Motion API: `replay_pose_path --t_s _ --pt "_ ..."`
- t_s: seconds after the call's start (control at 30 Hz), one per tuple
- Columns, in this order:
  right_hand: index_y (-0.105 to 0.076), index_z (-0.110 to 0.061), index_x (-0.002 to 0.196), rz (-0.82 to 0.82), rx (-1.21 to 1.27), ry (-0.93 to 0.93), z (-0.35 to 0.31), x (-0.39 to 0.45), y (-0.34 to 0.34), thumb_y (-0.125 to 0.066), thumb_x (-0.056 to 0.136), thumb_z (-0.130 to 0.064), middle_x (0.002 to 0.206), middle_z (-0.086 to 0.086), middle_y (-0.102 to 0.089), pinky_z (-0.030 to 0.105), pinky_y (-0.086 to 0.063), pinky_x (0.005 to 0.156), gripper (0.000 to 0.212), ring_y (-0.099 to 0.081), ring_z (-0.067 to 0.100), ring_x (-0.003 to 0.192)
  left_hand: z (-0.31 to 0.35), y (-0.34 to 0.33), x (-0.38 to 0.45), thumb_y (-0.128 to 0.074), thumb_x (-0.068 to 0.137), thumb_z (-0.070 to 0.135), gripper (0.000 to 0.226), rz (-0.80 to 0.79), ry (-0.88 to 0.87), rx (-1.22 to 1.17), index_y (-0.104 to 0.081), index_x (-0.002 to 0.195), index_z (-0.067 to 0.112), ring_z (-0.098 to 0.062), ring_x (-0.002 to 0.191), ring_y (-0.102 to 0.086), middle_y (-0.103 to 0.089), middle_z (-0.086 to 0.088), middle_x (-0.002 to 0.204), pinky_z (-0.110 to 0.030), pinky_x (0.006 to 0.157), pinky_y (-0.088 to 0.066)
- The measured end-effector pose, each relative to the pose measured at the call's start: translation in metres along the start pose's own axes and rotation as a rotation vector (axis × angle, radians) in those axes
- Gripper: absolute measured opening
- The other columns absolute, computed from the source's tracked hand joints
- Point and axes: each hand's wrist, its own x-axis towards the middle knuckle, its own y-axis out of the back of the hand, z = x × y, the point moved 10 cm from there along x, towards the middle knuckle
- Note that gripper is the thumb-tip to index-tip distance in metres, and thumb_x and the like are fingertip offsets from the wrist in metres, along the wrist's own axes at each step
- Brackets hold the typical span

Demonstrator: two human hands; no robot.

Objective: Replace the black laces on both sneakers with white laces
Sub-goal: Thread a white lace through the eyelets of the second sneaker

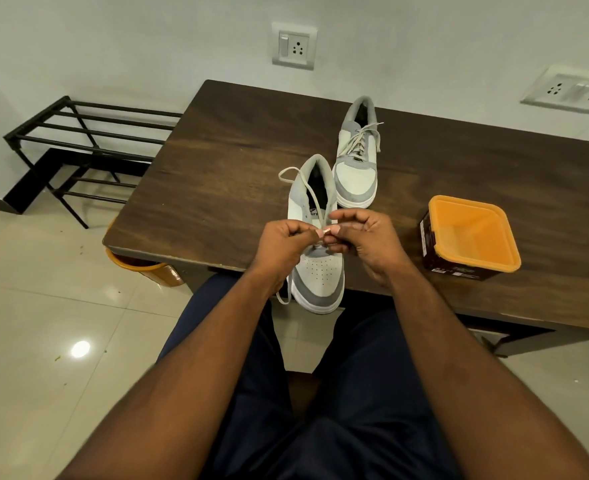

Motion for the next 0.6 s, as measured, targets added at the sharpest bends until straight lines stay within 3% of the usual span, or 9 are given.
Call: replay_pose_path --t_s 0.07,0.17,0.27,0.33,0.43,0.6 --pt "-0.068 -0.010 0.088 0.170 -0.069 0.048 0.001 0.004 0.015 -0.067 0.084 0.003 0.080 0.010 -0.073 0.030 -0.059 0.072 0.013 -0.068 0.018 0.072 0.000 0.004 0.002 -0.069 0.085 -0.001 0.011 0.043 -0.004 0.004 -0.070 0.087 -0.011 0.001 0.043 -0.051 -0.064 -0.006 0.061 -0.011 0.045 -0.040" --pt "-0.068 -0.017 0.083 0.405 -0.391 0.099 0.005 0.005 0.029 -0.074 0.080 -0.013 0.079 0.001 -0.070 0.034 -0.057 0.073 0.008 -0.065 0.014 0.073 -0.001 0.011 0.006 -0.071 0.084 0.001 0.009 0.118 -0.024 0.017 -0.073 0.083 -0.007 -0.013 0.064 -0.063 -0.071 -0.022 0.077 -0.021 0.061 -0.055" --pt "-0.062 -0.018 0.076 0.387 -0.608 0.103 0.011 0.006 0.016 -0.079 0.074 -0.032 0.076 0.000 -0.066 0.031 -0.051 0.062 0.022 -0.062 0.017 0.071 -0.004 0.011 0.010 -0.070 0.084 0.005 0.010 0.164 -0.063 0.064 -0.074 0.078 -0.002 -0.015 0.066 -0.062 -0.071 -0.020 0.076 -0.026 0.067 -0.056" --pt "-0.060 -0.016 0.070 0.382 -0.695 0.108 0.014 0.004 0.008 -0.077 0.074 -0.036 0.070 0.000 -0.063 0.027 -0.042 0.054 0.027 -0.057 0.016 0.065 -0.002 0.008 0.012 -0.070 0.084 0.008 0.013 0.170 -0.100 0.127 -0.075 0.072 0.007 -0.011 0.063 -0.063 -0.070 -0.008 0.066 -0.031 0.069 -0.057" --pt "-0.064 -0.014 0.066 0.444 -0.700 0.122 0.013 -0.004 0.008 -0.073 0.079 -0.034 0.062 -0.003 -0.061 0.024 -0.037 0.050 0.025 -0.055 0.013 0.058 -0.003 0.002 0.016 -0.066 0.082 0.012 0.019 0.149 -0.131 0.264 -0.074 0.066 0.018 -0.010 0.057 -0.062 -0.067 0.004 0.059 -0.037 0.066 -0.060" --pt "-0.073 -0.010 0.068 0.483 -0.578 0.135 0.013 -0.010 0.012 -0.067 0.084 -0.021 0.063 0.002 -0.068 0.028 -0.046 0.055 0.020 -0.063 0.016 0.061 0.001 -0.008 0.022 -0.063 0.080 0.017 0.016 0.096 -0.158 0.469 -0.071 0.067 0.018 -0.014 0.057 -0.063 -0.066 0.005 0.060 -0.039 0.063 -0.059"
